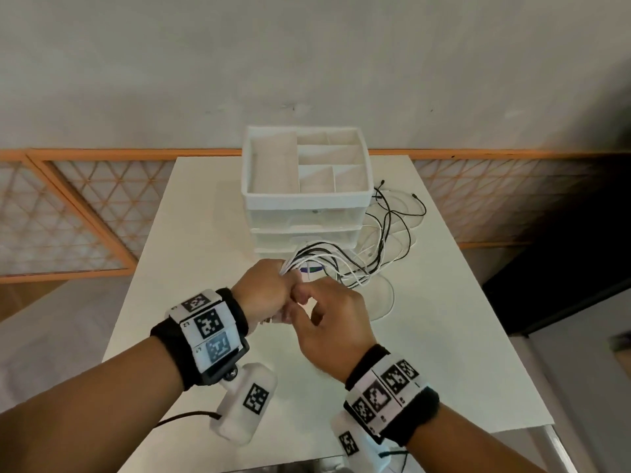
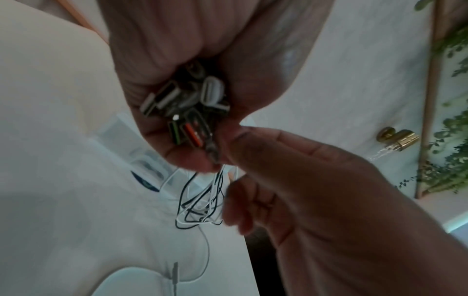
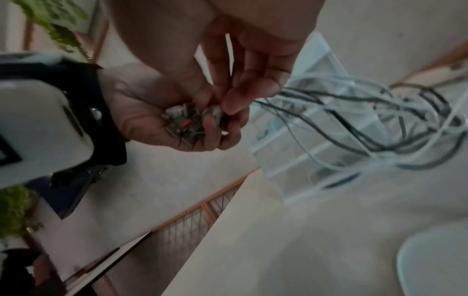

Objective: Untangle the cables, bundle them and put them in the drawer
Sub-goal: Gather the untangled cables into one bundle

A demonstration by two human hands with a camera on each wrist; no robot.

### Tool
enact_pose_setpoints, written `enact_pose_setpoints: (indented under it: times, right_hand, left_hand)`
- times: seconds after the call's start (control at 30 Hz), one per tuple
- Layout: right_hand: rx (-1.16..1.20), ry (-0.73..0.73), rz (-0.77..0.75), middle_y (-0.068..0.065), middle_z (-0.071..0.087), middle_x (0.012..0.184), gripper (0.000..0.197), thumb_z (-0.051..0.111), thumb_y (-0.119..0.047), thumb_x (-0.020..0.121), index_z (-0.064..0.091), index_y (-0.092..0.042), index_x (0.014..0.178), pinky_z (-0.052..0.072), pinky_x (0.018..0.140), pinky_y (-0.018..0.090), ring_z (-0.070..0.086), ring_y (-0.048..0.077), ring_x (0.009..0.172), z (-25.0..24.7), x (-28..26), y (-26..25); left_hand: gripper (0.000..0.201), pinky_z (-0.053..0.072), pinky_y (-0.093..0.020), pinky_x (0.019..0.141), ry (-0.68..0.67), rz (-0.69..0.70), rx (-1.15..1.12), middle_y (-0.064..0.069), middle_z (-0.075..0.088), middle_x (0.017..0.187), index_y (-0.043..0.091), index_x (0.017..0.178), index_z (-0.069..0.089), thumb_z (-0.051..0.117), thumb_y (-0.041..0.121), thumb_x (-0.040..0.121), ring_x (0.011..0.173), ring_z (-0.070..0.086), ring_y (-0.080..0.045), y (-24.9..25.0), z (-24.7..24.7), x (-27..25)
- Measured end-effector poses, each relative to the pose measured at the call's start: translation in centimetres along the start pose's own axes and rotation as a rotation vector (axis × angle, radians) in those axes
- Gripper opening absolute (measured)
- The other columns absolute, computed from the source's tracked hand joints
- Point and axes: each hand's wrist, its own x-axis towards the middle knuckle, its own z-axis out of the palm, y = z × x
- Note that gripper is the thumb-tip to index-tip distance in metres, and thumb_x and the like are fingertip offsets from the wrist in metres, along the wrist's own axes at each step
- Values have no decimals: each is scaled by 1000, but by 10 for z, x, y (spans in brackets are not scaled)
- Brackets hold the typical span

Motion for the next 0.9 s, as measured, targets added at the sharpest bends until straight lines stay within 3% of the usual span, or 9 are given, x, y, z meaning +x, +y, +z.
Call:
enact_pose_setpoints:
  times: [0.13,0.3,0.37,0.47,0.53,0.6,0.7,0.83,0.9]
  right_hand:
    - [-125,-67,4,-10,46,107,52,65,-23,68,51,-33,117,51,64,31,53,2,71,-35,34,-6]
    - [-156,-174,26,2,51,90,10,71,-26,78,69,-22,87,47,65,32,57,22,74,-41,60,11]
    - [-163,-234,237,7,59,91,14,72,-29,83,63,-28,73,49,72,32,61,26,82,-38,55,38]
    - [-292,-343,566,10,65,107,22,72,-39,83,70,-20,93,48,88,30,62,30,105,-33,35,91]
    - [-429,-408,620,11,65,110,24,67,-38,85,68,-16,95,48,85,30,62,33,106,-32,25,116]
    - [-521,-434,617,11,67,108,12,60,-35,90,62,-23,86,49,82,31,64,35,102,-38,29,131]
    - [-529,-377,717,13,70,109,16,54,-29,93,65,-20,98,45,75,30,65,35,102,-56,66,141]
    - [-193,-49,731,16,70,90,16,56,-13,92,65,-6,104,57,70,32,71,35,88,-101,143,136]
    - [-23,106,635,10,66,77,4,57,-10,92,60,-12,92,55,58,27,68,27,71,-120,176,121]
  left_hand:
    - [20,41,-18,37,-121,101,172,-7,50,61,7,80,57,47,11,97,40,53,-16,22,-11,-7]
    - [28,37,-14,39,-224,340,545,1,56,49,11,81,64,61,36,95,41,52,-14,59,-34,-24]
    - [33,36,-18,39,-179,438,431,0,55,47,11,78,65,63,41,92,43,51,-16,71,-46,-33]
    - [33,39,-28,46,-41,557,142,-4,50,47,15,70,64,66,42,90,45,50,-21,79,-63,-37]
    - [34,43,-34,53,32,585,-26,-3,46,48,15,68,63,67,39,91,44,46,-19,75,-67,-31]
    - [33,44,-30,51,144,548,-215,2,39,48,11,69,60,65,34,92,44,42,-17,66,-70,-20]
    - [34,44,-28,47,291,418,-300,5,40,46,10,70,57,64,34,94,45,42,-17,47,-74,-1]
    - [39,42,-25,42,363,180,-106,0,49,51,12,70,54,62,42,93,45,47,-18,17,-81,17]
    - [40,39,-22,36,355,113,-50,-4,47,53,11,70,50,61,42,94,41,44,-16,3,-81,22]
